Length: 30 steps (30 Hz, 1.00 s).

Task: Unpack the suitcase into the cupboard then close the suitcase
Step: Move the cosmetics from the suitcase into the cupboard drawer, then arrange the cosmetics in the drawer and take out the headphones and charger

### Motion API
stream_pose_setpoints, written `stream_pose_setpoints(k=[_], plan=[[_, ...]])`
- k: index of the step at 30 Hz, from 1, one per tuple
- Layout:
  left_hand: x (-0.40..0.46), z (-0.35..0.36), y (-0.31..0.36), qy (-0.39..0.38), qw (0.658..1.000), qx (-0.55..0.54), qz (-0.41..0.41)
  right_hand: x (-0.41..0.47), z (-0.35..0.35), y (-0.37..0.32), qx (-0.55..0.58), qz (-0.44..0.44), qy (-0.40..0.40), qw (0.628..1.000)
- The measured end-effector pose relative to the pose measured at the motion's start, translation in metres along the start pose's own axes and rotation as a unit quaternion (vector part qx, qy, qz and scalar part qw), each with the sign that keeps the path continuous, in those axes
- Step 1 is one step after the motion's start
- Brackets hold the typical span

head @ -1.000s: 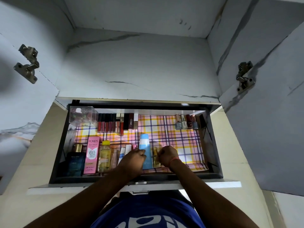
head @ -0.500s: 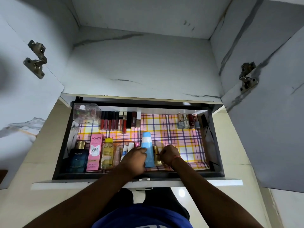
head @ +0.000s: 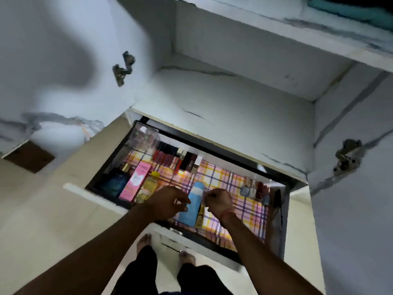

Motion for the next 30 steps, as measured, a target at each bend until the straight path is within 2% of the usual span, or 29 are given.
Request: stream_pose_setpoints(k=[3, 5, 8, 10, 13, 14, 18, 22, 28, 30], plan=[[-0.042, -0.02, 0.01, 0.131, 0.989, -0.06, 0.029, -0.01, -0.007, -0.05, -0.016, -0.09, -0.03, 0.995], [-0.077, -0.035, 0.016, 0.256, 0.963, -0.063, 0.056, -0.019, 0.001, -0.086, -0.031, -0.161, -0.055, 0.985], [-0.158, -0.045, 0.01, 0.477, 0.876, -0.04, 0.052, -0.058, 0.042, -0.143, -0.095, -0.316, -0.084, 0.94], [-0.211, -0.04, -0.006, 0.562, 0.827, 0.003, 0.0, -0.099, 0.079, -0.172, -0.12, -0.387, -0.11, 0.908], [-0.314, -0.015, -0.037, 0.652, 0.745, 0.005, -0.144, -0.19, 0.146, -0.194, -0.141, -0.478, -0.156, 0.853], [-0.35, -0.003, -0.046, 0.669, 0.719, 0.001, -0.188, -0.221, 0.17, -0.193, -0.151, -0.499, -0.176, 0.835], [-0.504, 0.059, -0.076, 0.663, 0.656, -0.025, -0.36, -0.339, 0.273, -0.163, -0.203, -0.547, -0.268, 0.766], [-0.642, 0.121, -0.093, 0.596, 0.642, -0.013, -0.482, -0.445, 0.353, -0.126, -0.252, -0.601, -0.307, 0.694], [-0.777, 0.176, -0.117, 0.594, 0.613, -0.058, -0.519, -0.55, 0.438, -0.094, -0.29, -0.629, -0.335, 0.639], [-0.805, 0.183, -0.137, 0.578, 0.613, -0.067, -0.534, -0.569, 0.47, -0.092, -0.308, -0.635, -0.342, 0.62]])
Point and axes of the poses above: each hand's wrist, its own x-axis towards the middle knuckle, its own z-axis out of the palm, y = z × x, the point moved 3 cm from there along x, towards the middle knuckle, and after that the axes turned 9 degrees about -x, right-handed, at the moved point
